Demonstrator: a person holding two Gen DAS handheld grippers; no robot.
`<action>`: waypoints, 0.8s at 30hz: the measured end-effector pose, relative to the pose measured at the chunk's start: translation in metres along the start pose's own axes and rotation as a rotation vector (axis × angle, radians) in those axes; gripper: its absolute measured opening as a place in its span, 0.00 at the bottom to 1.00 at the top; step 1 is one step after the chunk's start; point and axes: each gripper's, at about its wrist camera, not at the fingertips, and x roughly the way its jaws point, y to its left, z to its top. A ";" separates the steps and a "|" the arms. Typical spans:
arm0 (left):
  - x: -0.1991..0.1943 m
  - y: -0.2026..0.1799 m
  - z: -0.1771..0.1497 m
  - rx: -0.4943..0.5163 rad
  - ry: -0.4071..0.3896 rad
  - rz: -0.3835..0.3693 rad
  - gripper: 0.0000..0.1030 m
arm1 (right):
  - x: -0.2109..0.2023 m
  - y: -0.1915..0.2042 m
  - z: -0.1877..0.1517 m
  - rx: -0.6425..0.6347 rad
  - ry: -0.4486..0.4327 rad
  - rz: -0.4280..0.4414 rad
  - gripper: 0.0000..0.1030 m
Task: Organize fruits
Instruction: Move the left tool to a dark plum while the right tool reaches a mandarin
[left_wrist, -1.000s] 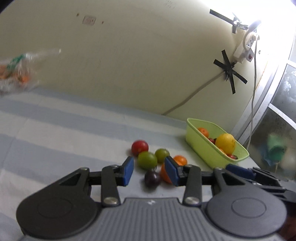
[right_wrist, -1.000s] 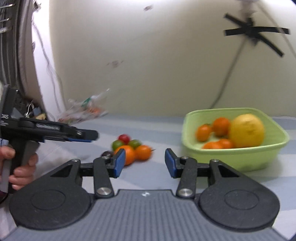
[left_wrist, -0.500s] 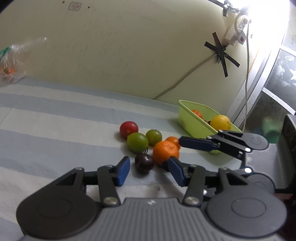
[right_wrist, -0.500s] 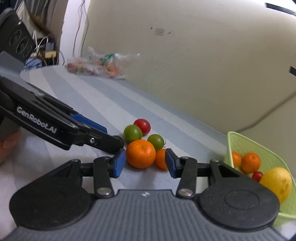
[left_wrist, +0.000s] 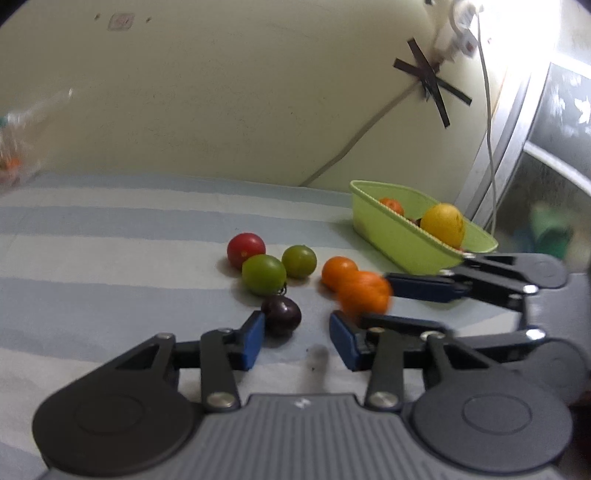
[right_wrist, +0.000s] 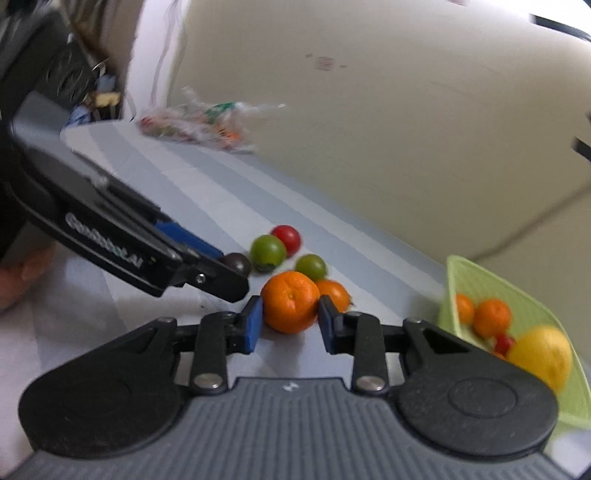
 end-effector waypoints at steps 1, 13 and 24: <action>0.001 -0.002 0.000 0.012 -0.002 0.013 0.33 | -0.006 -0.002 -0.003 0.027 0.000 -0.001 0.34; -0.018 -0.033 -0.015 0.049 -0.011 -0.107 0.19 | -0.067 -0.005 -0.034 0.230 -0.033 0.007 0.34; -0.012 -0.062 -0.019 0.120 0.004 -0.071 0.48 | -0.073 -0.002 -0.042 0.227 -0.035 0.010 0.37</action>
